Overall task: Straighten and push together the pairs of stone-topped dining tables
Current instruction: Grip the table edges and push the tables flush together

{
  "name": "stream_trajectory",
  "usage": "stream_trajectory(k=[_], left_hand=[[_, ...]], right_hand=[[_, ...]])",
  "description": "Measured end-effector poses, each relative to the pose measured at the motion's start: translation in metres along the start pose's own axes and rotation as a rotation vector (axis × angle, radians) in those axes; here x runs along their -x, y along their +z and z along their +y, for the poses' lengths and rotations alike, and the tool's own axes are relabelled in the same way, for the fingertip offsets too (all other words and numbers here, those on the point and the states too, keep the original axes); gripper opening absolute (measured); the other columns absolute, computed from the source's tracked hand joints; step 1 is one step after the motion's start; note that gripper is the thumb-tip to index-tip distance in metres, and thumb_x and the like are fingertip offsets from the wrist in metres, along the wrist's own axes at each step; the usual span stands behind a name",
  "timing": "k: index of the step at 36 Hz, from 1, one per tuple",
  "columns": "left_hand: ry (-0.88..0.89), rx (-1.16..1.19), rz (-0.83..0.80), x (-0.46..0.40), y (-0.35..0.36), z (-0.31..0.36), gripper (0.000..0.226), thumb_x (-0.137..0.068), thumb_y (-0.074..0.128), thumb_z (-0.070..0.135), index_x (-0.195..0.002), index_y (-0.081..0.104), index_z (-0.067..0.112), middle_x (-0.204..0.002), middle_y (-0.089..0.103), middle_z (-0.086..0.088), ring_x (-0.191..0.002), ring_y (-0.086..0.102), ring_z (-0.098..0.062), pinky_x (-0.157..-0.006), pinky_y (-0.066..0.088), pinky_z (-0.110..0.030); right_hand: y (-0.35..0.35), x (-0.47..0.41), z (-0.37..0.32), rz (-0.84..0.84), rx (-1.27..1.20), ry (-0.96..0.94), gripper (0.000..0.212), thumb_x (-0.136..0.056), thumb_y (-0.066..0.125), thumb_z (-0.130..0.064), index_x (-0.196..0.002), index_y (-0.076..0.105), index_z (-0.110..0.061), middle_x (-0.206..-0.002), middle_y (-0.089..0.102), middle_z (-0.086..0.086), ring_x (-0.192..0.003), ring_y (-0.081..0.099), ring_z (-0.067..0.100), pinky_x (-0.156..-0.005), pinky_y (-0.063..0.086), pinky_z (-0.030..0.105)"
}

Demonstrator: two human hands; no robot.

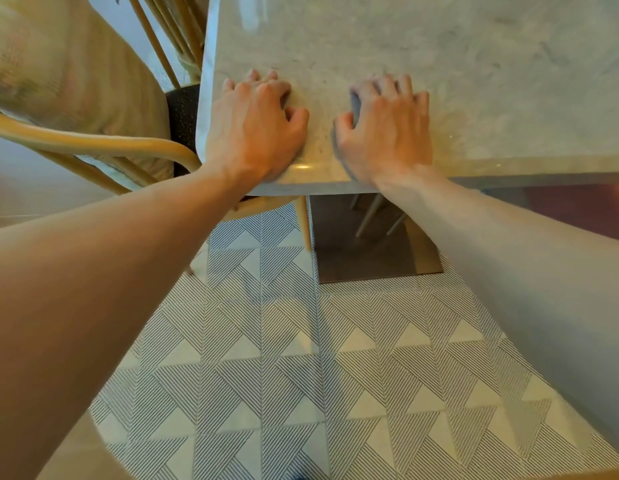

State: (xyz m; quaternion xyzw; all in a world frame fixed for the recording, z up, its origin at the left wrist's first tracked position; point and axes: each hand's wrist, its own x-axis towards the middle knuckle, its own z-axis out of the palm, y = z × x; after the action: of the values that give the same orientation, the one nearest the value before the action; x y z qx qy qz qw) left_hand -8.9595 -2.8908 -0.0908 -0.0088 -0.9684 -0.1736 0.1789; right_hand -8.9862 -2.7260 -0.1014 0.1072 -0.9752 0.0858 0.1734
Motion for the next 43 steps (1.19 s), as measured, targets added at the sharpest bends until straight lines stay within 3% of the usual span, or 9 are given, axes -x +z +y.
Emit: stream_trajectory(k=[14, 20, 25, 27, 31, 33, 38, 40, 43], left_hand=[[0.037, -0.054, -0.071, -0.005, 0.004, -0.006, 0.048, -0.087, 0.034, 0.035, -0.107, 0.068, 0.007, -0.119, 0.066, -0.008, -0.120, 0.052, -0.027, -0.110, 0.033, -0.044], [0.038, -0.123, -0.073, 0.000, 0.002, -0.002, 0.052, -0.087, 0.037, 0.038, -0.119, 0.060, 0.003, -0.129, 0.059, -0.021, -0.124, 0.048, -0.041, -0.111, 0.032, -0.055], [0.053, -0.233, -0.443, -0.025, -0.020, 0.006, 0.075, -0.083, 0.045, 0.059, -0.128, 0.051, -0.001, -0.133, 0.049, -0.029, -0.128, 0.044, -0.044, -0.105, 0.033, -0.053], [-0.053, -0.105, -0.621, -0.046, -0.043, 0.012, 0.059, -0.088, 0.057, 0.053, -0.124, 0.060, 0.007, -0.132, 0.056, -0.023, -0.123, 0.050, -0.041, -0.098, 0.040, -0.044], [-0.445, 0.580, -0.704, -0.045, -0.083, 0.044, 0.021, -0.096, 0.061, 0.026, -0.115, 0.061, 0.018, -0.121, 0.062, -0.010, -0.110, 0.060, -0.028, -0.078, 0.050, -0.038], [-0.450, 0.690, -0.689, -0.032, -0.094, 0.077, 0.020, -0.099, 0.057, 0.019, -0.118, 0.059, 0.012, -0.116, 0.060, -0.009, -0.104, 0.058, -0.025, -0.073, 0.049, -0.035], [-0.493, 0.907, -0.595, -0.042, -0.131, 0.166, 0.023, -0.102, 0.052, 0.025, -0.119, 0.062, 0.012, -0.120, 0.065, -0.008, -0.111, 0.062, -0.028, -0.092, 0.053, -0.049], [-0.461, 0.966, -0.510, -0.063, -0.155, 0.209, 0.023, -0.102, 0.051, 0.028, -0.117, 0.063, 0.016, -0.121, 0.066, -0.007, -0.111, 0.064, -0.026, -0.092, 0.056, -0.048], [-0.398, 1.090, -0.389, -0.100, -0.194, 0.272, 0.018, -0.101, 0.052, 0.030, -0.109, 0.066, 0.022, -0.117, 0.069, -0.005, -0.106, 0.067, -0.022, -0.084, 0.059, -0.041]], right_hand=[[-0.003, 0.003, -0.002, -0.026, 0.003, 0.002, 0.046, -0.089, 0.038, -0.037, -0.123, 0.061, -0.017, -0.134, 0.057, 0.004, -0.122, 0.048, 0.026, -0.097, 0.034, 0.041], [-0.011, 0.002, -0.005, -0.118, 0.066, 0.016, 0.050, -0.092, 0.035, -0.038, -0.131, 0.054, -0.013, -0.139, 0.053, 0.008, -0.124, 0.046, 0.029, -0.099, 0.035, 0.042], [-0.037, -0.019, -0.011, -0.475, 0.003, 0.092, 0.058, -0.094, 0.044, -0.048, -0.140, 0.046, -0.014, -0.154, 0.037, 0.008, -0.141, 0.031, 0.029, -0.111, 0.027, 0.047], [-0.058, -0.022, -0.012, -0.621, -0.080, 0.138, 0.056, -0.092, 0.052, -0.050, -0.135, 0.051, -0.014, -0.150, 0.039, 0.008, -0.141, 0.031, 0.029, -0.111, 0.028, 0.045], [-0.101, 0.008, -0.003, -0.661, -0.456, 0.309, 0.045, -0.091, 0.060, -0.039, -0.127, 0.060, -0.012, -0.137, 0.052, 0.012, -0.129, 0.048, 0.031, -0.107, 0.040, 0.041], [-0.128, 0.022, 0.015, -0.633, -0.632, 0.414, 0.045, -0.091, 0.062, -0.037, -0.129, 0.059, -0.012, -0.135, 0.055, 0.010, -0.124, 0.053, 0.027, -0.103, 0.043, 0.037], [-0.214, -0.001, 0.087, -0.456, -0.908, 0.644, 0.027, -0.094, 0.061, -0.034, -0.114, 0.066, -0.017, -0.114, 0.065, 0.001, -0.110, 0.062, 0.020, -0.092, 0.048, 0.032], [-0.258, -0.024, 0.118, -0.368, -1.026, 0.672, 0.017, -0.094, 0.059, -0.031, -0.100, 0.067, -0.017, -0.108, 0.070, 0.005, -0.103, 0.066, 0.023, -0.091, 0.051, 0.039], [-0.323, -0.062, 0.154, -0.253, -1.185, 0.654, 0.017, -0.097, 0.056, -0.022, -0.094, 0.068, -0.010, -0.105, 0.072, 0.015, -0.087, 0.066, 0.020, -0.077, 0.051, 0.034]])
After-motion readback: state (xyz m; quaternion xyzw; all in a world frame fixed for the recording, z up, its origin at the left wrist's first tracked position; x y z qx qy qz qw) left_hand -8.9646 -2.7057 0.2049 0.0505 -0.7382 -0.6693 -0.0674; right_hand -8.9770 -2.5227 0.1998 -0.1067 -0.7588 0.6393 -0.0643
